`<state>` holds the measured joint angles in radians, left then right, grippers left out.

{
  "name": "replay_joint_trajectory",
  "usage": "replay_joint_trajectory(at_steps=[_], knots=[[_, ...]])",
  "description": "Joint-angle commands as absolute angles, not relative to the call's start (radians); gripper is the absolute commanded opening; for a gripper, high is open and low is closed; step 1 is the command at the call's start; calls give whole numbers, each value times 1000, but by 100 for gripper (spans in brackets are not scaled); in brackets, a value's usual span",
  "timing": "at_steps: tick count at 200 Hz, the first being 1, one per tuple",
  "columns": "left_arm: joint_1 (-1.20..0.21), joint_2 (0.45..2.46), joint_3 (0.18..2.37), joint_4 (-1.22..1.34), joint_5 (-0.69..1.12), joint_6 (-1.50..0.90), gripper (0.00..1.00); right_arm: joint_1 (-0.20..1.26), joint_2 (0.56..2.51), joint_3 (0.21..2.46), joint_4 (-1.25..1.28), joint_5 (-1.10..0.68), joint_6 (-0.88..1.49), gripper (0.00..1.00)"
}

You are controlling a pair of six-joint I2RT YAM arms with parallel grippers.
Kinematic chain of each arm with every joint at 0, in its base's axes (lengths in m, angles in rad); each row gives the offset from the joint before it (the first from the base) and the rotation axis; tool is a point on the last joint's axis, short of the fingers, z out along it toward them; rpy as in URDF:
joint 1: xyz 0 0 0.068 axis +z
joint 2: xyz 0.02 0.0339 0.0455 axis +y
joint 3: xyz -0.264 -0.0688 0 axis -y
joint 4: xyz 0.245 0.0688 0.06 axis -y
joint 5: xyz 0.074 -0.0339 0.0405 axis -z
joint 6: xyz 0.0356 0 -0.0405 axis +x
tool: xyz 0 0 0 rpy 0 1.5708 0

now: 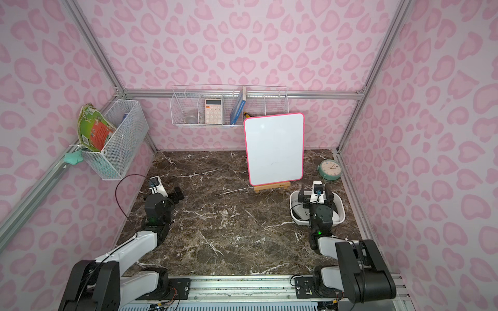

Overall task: Take out the mouse from the storage box
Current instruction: Move the storage box to the center of the board.

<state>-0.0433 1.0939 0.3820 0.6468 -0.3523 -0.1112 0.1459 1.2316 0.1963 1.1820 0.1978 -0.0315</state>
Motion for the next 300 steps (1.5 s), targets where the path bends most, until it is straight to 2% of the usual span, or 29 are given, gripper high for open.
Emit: replay_joint_trajectory(at_steps=[1, 19, 35, 61, 89, 119, 150, 205, 238, 266, 300], knots=[[-52, 991, 404, 489, -273, -228, 99, 160, 1087, 273, 879, 198, 23, 100], [-54, 899, 447, 316, -288, -407, 99, 164, 948, 348, 656, 176, 147, 100], [-54, 824, 507, 77, -328, -603, 99, 163, 841, 361, 555, 231, 288, 100], [-52, 711, 567, -232, -286, -806, 99, 126, 656, 354, 348, 260, 545, 100], [-53, 594, 590, -424, -237, -860, 99, 7, 526, 327, 215, 60, 611, 100], [-53, 524, 568, -511, -180, -901, 99, -20, 618, 444, -46, -1, 607, 100], [-53, 542, 538, -453, -11, -808, 99, 2, 686, 481, -123, -91, 581, 100], [-83, 785, 610, -414, 197, -744, 98, 303, 857, 527, -161, 23, 576, 96], [-174, 861, 623, -382, 191, -729, 98, 410, 973, 574, -197, 76, 589, 93], [-259, 907, 641, -383, 141, -717, 98, 436, 1028, 584, -203, 65, 594, 91], [-284, 931, 644, -373, 133, -717, 98, 461, 1061, 576, -213, 68, 610, 89]])
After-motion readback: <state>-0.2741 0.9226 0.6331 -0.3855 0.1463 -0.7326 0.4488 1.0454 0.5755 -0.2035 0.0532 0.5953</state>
